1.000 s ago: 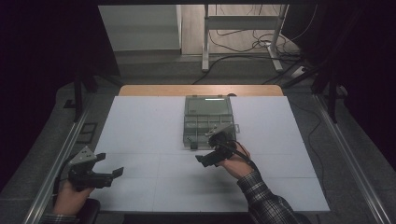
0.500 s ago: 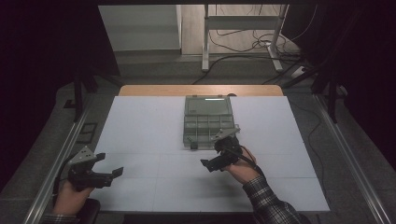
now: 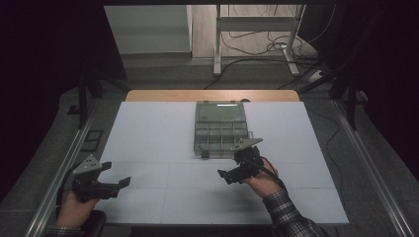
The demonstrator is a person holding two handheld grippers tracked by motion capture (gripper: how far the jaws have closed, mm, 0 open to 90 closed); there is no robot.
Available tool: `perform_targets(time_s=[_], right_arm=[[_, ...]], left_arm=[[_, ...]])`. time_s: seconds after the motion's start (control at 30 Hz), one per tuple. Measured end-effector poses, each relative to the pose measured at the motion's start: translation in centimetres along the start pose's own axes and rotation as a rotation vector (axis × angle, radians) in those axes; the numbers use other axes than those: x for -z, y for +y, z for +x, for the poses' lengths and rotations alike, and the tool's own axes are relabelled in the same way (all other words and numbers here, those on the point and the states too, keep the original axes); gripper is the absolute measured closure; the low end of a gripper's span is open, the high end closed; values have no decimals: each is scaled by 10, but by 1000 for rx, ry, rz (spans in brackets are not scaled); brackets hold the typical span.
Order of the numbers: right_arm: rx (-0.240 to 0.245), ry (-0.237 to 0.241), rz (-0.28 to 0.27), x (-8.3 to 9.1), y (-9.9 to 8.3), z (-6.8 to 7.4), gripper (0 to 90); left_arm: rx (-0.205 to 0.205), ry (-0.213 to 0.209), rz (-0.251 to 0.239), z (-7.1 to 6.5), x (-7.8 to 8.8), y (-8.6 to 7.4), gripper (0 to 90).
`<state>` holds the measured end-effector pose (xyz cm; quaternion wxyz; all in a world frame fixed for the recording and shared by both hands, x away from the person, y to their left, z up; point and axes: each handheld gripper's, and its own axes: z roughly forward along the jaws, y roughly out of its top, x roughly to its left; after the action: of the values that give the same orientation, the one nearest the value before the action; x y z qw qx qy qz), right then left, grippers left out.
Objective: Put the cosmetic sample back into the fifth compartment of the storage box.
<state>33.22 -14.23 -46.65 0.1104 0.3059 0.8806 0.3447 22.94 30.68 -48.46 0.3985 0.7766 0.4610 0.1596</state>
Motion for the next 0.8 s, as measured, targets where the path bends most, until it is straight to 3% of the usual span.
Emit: perform_targets(time_s=[0.8], right_arm=[[-32, -52, -41, 28, -26, -6, 5]], left_arm=[[0, 1, 1, 0, 0, 0, 56]])
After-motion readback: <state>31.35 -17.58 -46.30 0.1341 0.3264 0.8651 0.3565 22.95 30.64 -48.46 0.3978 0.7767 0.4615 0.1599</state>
